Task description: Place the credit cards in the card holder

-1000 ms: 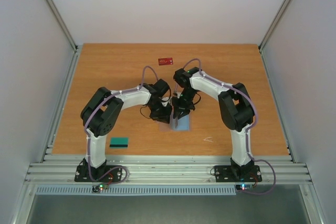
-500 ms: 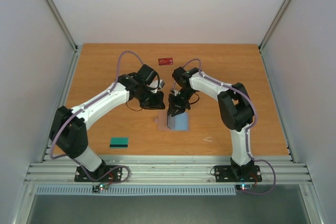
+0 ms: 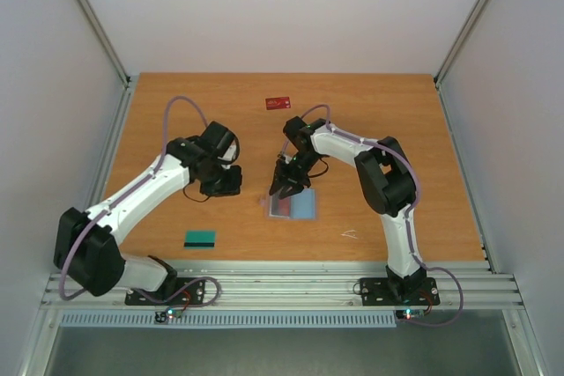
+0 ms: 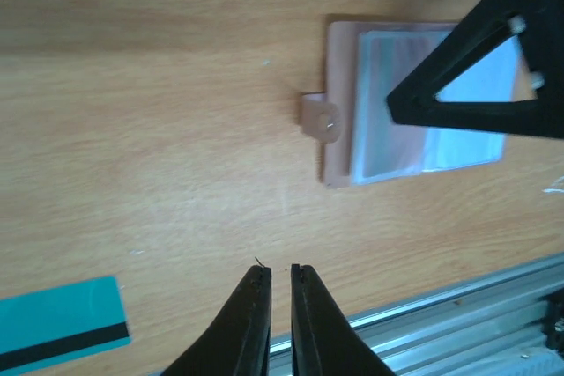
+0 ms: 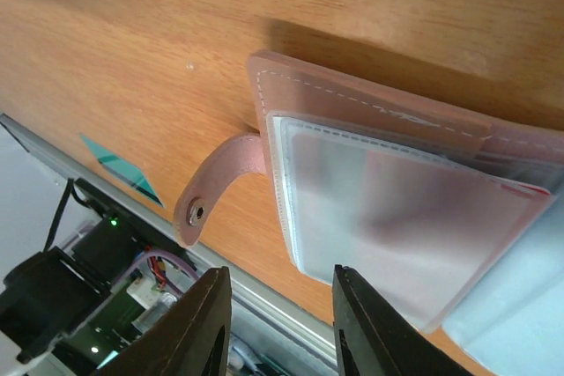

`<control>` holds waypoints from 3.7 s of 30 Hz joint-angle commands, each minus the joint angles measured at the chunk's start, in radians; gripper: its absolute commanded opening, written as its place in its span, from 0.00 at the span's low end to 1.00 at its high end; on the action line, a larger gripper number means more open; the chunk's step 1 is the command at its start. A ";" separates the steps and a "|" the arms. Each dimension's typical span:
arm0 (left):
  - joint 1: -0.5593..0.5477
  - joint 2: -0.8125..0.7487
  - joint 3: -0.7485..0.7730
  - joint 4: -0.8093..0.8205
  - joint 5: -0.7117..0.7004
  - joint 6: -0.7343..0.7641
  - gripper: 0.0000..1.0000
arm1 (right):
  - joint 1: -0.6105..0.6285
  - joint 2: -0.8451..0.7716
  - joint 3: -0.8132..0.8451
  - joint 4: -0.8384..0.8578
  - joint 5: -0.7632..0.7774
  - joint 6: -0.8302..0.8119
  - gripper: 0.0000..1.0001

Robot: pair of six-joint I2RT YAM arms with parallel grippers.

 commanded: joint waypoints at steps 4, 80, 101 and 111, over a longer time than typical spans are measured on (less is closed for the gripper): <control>0.012 -0.089 -0.107 -0.072 -0.158 -0.102 0.25 | 0.008 -0.092 0.019 -0.031 0.004 -0.055 0.37; -0.324 0.331 -0.321 0.415 -0.042 -0.682 0.64 | 0.040 -0.918 -0.736 0.106 0.126 0.124 0.42; -0.355 -0.045 -0.321 0.212 -0.161 -0.577 0.68 | 0.043 -0.883 -0.796 0.289 0.041 0.136 0.40; -0.360 -0.335 -0.624 0.398 0.007 -0.670 0.67 | 0.142 -0.663 -0.745 0.478 0.006 0.093 0.36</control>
